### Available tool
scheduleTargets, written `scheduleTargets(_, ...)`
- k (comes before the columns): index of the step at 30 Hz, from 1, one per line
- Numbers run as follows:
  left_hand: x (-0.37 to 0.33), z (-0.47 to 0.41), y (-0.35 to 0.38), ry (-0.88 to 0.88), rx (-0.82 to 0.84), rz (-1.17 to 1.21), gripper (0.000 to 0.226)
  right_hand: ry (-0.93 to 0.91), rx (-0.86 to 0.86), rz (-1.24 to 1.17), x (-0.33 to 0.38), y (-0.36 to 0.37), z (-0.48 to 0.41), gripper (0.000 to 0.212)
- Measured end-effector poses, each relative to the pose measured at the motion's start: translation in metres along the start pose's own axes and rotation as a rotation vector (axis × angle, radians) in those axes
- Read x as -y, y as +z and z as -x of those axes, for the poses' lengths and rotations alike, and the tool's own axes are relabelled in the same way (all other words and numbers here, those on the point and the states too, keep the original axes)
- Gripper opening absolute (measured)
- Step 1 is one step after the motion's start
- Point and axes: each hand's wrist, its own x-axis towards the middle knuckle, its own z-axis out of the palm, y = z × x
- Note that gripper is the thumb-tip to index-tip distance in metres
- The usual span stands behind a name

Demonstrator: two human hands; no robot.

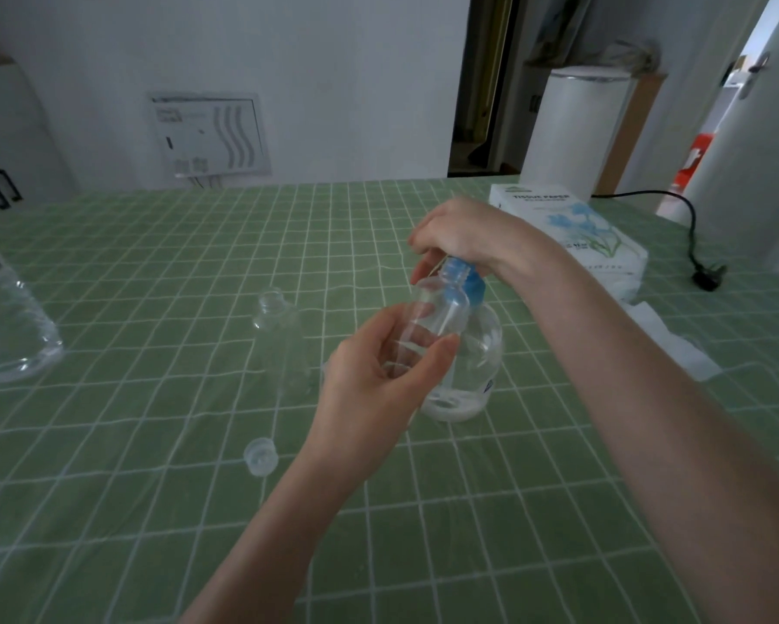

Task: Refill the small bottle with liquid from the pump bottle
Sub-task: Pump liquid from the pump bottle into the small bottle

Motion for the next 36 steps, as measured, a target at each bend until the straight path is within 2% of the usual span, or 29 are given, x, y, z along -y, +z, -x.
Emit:
scheduleTargets(7,0.003,0.002,0.0,-0.014,0.007,-0.015,0.019,0.017,0.01,-0.016,-0.007,0.006,0.001,0.04)
scheduleTargets(15,0.0,0.0,0.0,0.006,0.02,0.019,0.012,-0.014,0.03,0.058,0.004,-0.005,0.002,0.035)
scheduleTargets(27,0.003,0.001,0.0,0.006,0.015,0.008,0.012,-0.006,0.014,0.013,-0.004,0.002,-0.001,0.033)
scheduleTargets(32,0.003,0.002,-0.001,0.004,0.022,0.008,0.027,-0.003,0.029,0.016,-0.007,0.005,0.0,0.034)
scheduleTargets(36,0.002,0.0,0.0,0.013,0.024,0.021,0.017,-0.048,0.006,0.033,0.001,-0.003,0.001,0.032)
